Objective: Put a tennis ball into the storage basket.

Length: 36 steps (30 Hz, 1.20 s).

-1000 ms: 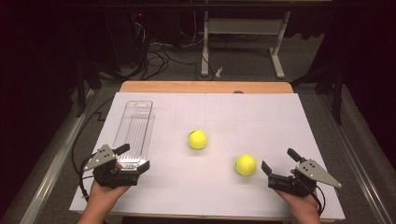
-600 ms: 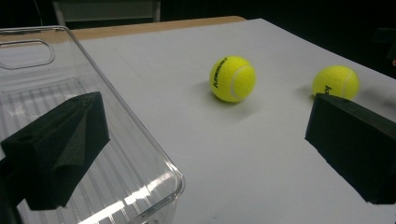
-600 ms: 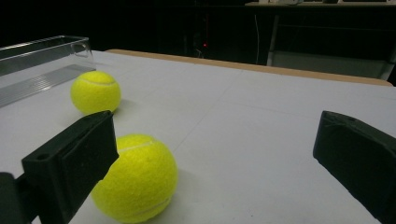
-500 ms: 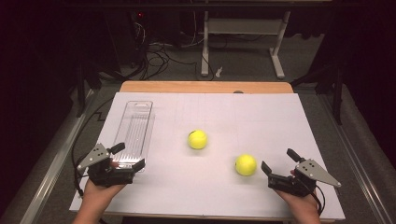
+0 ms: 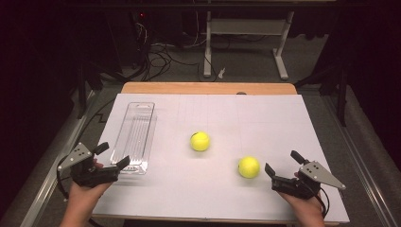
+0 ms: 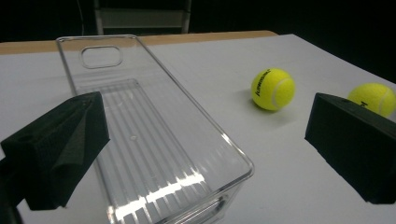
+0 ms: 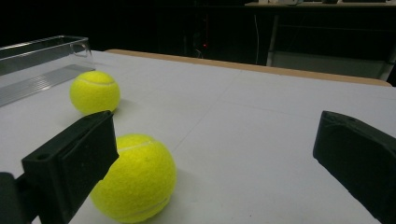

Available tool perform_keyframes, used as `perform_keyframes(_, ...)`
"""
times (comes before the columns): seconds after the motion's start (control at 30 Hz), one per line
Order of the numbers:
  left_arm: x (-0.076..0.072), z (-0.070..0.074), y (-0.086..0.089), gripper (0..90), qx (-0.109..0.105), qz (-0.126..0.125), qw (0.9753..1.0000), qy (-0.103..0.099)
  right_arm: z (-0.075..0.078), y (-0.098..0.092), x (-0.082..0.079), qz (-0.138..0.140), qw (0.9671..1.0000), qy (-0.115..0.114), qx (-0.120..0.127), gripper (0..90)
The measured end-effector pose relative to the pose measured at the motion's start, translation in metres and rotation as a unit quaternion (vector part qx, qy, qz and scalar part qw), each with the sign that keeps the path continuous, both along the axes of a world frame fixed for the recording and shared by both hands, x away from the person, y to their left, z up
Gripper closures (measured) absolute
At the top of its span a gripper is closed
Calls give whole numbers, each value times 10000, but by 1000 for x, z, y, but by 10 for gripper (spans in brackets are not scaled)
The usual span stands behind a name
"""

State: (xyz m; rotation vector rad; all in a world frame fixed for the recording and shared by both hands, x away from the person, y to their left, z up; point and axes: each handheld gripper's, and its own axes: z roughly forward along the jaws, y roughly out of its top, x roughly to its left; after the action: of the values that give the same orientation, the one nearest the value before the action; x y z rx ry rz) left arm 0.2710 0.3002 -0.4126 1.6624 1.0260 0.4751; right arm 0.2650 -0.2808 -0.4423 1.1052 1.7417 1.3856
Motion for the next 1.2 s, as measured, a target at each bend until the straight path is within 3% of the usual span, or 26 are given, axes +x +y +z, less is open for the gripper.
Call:
perform_keyframes(0.2,2,-4,19,2,-158,196,9996,94,0,0,0,12,10000,1,-42,5)
perform_keyframes(0.4,2,-6,21,7,-186,157,9996,160,0,0,0,7,10000,-6,-43,5)
perform_keyframes(0.57,2,-8,20,7,-164,127,9990,398,0,-1,1,-4,10000,2,-33,5)
perform_keyframes(0.93,4,-14,21,7,-54,183,9974,697,-2,1,2,43,10000,20,-48,5)
perform_keyframes(1.2,5,-14,21,6,313,195,9958,842,-1,1,1,77,10000,3,-32,5)
